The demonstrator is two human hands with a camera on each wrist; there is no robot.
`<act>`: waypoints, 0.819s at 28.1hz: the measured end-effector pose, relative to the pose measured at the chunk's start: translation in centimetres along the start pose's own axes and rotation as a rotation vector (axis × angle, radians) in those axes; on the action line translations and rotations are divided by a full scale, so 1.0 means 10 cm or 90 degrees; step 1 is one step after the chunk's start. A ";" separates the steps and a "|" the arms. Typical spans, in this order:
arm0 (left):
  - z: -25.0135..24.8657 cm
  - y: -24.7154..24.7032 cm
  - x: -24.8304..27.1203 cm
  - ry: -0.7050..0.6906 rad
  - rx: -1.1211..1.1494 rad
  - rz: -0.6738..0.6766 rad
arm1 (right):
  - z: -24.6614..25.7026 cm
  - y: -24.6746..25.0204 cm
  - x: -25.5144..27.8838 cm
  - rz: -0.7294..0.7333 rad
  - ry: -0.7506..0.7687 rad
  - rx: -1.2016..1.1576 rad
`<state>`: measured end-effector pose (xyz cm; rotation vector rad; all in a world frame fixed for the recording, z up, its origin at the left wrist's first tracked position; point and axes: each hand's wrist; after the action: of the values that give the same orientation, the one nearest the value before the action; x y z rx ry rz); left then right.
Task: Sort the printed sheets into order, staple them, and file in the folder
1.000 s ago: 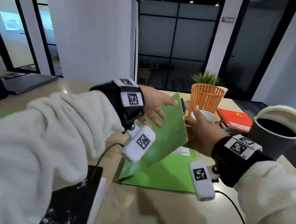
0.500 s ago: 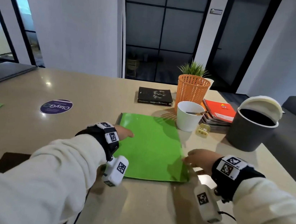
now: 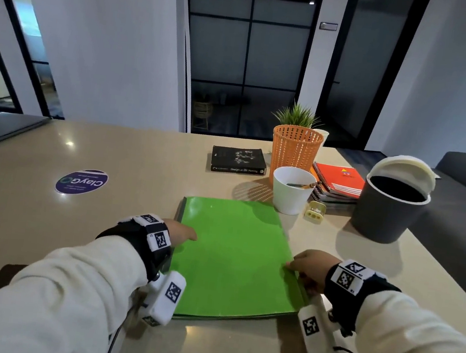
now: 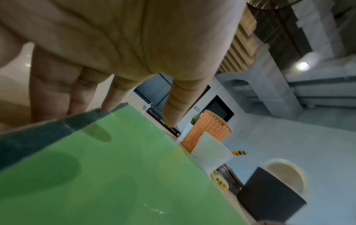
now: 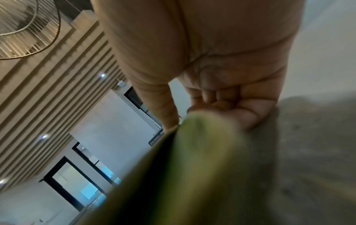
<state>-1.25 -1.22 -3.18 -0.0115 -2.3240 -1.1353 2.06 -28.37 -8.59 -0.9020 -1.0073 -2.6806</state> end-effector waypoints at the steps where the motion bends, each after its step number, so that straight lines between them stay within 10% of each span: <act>1: 0.00 -0.03 0.01 0.008 -0.026 0.022 | -0.03 0.02 0.02 0.004 0.006 0.012; 23: 0.04 -0.21 0.83 0.006 -0.030 0.040 | -0.58 0.29 0.91 0.053 -0.033 0.195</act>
<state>-8.96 -4.12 -0.96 -0.0953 -2.2718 -1.1565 -7.19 -33.65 -5.18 -0.9298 -1.3143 -2.3585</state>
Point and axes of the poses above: each hand's wrist, its own x-axis away from the middle knuckle, its own y-axis out of the back of the hand, z = x × y, and after that the axes turned 4 degrees about -y, right-handed
